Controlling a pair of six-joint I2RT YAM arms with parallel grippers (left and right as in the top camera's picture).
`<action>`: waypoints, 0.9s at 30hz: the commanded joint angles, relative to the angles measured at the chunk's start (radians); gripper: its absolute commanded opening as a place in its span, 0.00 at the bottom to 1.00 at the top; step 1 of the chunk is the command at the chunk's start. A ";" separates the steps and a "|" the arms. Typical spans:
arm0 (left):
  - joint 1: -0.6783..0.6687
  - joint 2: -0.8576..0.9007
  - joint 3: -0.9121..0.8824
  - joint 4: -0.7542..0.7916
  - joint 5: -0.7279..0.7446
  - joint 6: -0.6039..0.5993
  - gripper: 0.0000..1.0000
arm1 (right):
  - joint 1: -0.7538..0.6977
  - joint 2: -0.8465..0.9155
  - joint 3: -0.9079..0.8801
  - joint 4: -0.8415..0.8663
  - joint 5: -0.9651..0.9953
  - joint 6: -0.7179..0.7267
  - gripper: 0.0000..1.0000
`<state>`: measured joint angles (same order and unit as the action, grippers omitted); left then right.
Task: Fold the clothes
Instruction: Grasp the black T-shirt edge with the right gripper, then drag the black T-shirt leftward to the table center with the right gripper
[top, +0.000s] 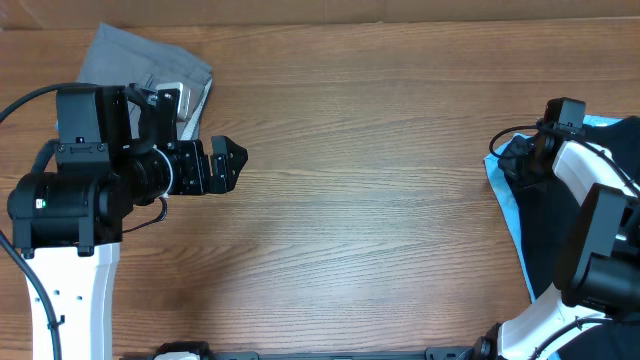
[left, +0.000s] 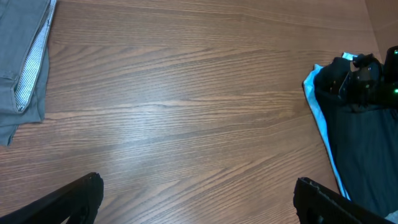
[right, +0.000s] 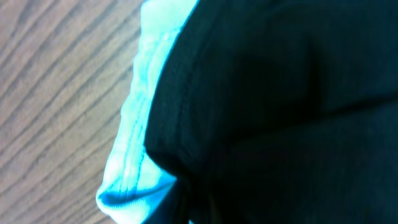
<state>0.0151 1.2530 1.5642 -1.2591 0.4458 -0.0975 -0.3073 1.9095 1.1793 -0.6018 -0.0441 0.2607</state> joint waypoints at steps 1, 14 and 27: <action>0.003 -0.002 0.024 0.000 0.019 0.023 1.00 | -0.008 -0.033 0.058 -0.033 -0.002 0.004 0.06; 0.003 -0.002 0.024 -0.002 0.019 0.023 1.00 | -0.034 -0.232 0.482 -0.280 -0.098 -0.016 0.04; 0.006 -0.008 0.242 -0.010 -0.008 0.004 1.00 | 0.632 -0.298 0.705 -0.528 -0.317 -0.113 0.04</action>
<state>0.0151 1.2541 1.7023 -1.2682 0.4442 -0.0982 0.1577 1.5986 1.8919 -1.1095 -0.3035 0.1738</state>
